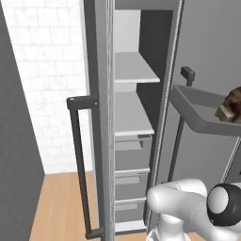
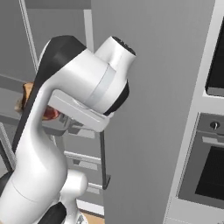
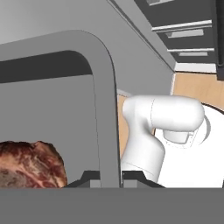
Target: Take the meat container that has the steak and place it on the second highest rack of the freezer. Then take the vegetable container that has the mushroom and onion and place it on the highest rack of the freezer.
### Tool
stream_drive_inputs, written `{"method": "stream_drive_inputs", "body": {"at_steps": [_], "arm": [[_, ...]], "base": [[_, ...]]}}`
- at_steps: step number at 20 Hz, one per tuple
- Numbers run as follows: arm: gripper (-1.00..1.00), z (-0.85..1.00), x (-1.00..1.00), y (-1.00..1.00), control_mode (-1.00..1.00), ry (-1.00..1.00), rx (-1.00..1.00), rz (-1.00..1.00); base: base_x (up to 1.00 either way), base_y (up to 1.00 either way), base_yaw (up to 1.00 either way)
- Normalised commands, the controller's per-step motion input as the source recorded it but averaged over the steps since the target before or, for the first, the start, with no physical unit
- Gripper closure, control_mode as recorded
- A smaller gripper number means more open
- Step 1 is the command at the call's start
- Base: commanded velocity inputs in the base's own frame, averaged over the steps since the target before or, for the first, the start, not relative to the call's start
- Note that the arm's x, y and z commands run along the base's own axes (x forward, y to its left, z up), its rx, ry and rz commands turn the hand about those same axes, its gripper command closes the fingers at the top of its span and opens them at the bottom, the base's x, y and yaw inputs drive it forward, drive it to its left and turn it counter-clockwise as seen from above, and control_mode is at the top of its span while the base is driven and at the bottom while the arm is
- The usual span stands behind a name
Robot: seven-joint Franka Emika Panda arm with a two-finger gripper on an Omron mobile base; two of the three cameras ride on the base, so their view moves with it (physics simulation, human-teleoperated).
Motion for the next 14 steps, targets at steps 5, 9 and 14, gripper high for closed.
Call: {"method": "stream_drive_inputs", "body": {"at_steps": [5,9,14], "arm": [[1.00,0.00,0.20,0.15,-1.00,-0.05,-0.08,-0.13],[1.00,-0.04,0.40,0.39,-1.00,-0.08,-0.09,-0.46],[1.00,-0.35,0.39,0.26,-1.00,-0.07,-0.03,-0.84]], "base": [[0.16,0.10,-0.07],[0.00,0.00,0.00],[0.00,0.00,0.00]]}}
